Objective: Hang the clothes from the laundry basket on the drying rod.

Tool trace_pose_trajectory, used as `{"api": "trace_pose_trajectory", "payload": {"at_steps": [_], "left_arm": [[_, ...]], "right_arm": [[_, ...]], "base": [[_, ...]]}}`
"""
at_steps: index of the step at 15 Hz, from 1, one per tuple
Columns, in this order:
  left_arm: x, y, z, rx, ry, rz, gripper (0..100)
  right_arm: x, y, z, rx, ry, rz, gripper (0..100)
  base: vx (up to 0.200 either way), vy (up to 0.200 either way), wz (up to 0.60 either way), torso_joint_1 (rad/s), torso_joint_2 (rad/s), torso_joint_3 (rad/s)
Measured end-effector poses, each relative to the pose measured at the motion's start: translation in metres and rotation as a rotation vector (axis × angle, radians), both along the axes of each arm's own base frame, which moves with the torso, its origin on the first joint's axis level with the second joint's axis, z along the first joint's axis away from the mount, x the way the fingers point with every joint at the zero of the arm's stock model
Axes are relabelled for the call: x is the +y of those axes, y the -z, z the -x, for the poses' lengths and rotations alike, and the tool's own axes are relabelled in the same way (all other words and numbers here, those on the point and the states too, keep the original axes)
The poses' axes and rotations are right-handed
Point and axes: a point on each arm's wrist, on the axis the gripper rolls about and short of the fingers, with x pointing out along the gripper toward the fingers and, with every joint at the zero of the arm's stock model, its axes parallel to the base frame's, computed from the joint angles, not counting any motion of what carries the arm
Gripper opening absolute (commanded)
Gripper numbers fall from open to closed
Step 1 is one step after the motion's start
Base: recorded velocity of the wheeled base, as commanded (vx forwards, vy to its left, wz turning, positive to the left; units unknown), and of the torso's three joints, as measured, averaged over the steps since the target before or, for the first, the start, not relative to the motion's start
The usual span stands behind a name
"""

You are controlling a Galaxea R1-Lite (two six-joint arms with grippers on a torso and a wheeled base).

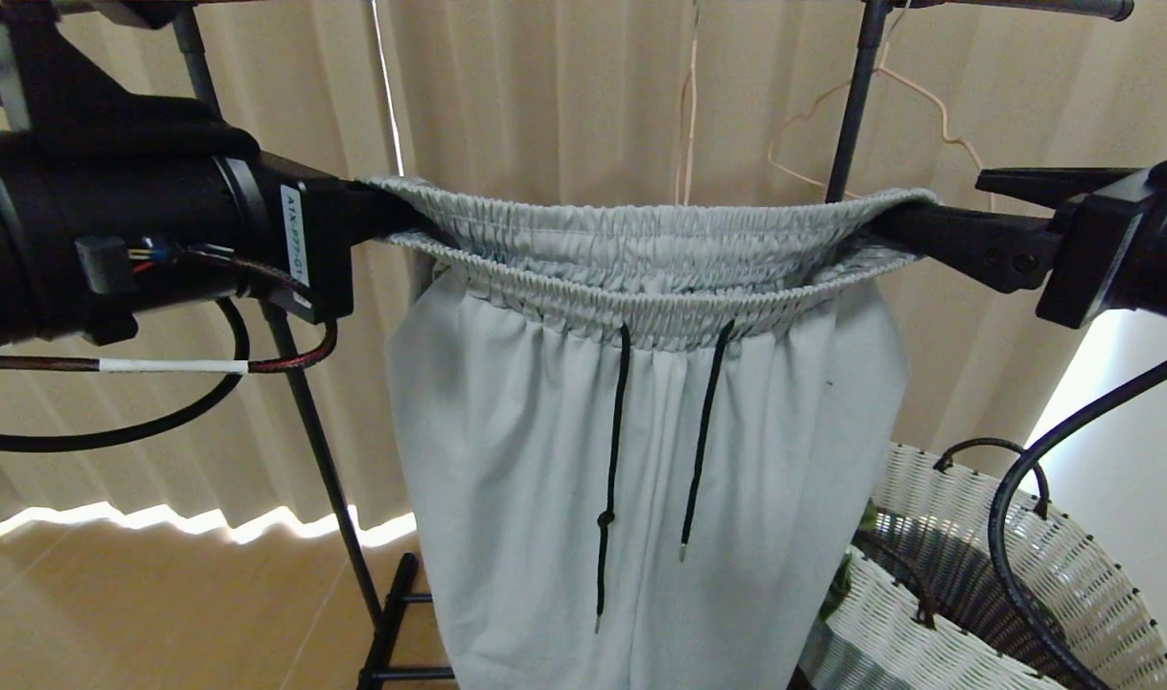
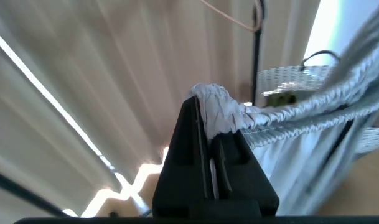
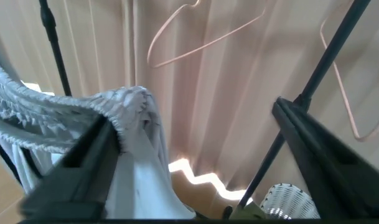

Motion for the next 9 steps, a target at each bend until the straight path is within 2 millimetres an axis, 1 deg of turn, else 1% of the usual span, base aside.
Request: {"api": "trace_pose_trajectory", "payload": {"at_steps": [4, 5, 6, 9], "left_arm": [[0.008, 0.002, -0.007, -0.012, -0.069, -0.029, 0], [0.009, 0.002, -0.008, -0.013, -0.090, -0.032, 0], [0.009, 0.002, -0.008, -0.013, -0.094, -0.033, 0], [0.009, 0.003, -0.009, -0.012, -0.097, -0.036, 0]], "right_arm": [[-0.002, -0.001, 0.007, -0.007, -0.048, -0.009, 100], [-0.003, 0.000, 0.010, -0.008, -0.103, -0.011, 100], [-0.004, 0.000, 0.013, -0.008, -0.134, -0.013, 100], [-0.006, -0.001, 0.018, -0.018, -0.153, -0.019, 100]], "base": [[0.000, 0.000, 0.00, 0.000, 0.00, 0.000], [0.000, 0.000, 0.00, 0.000, 0.00, 0.000], [0.000, 0.000, 0.00, 0.000, 0.00, 0.000], [0.000, 0.000, 0.00, 0.000, 0.00, 0.000]]}}
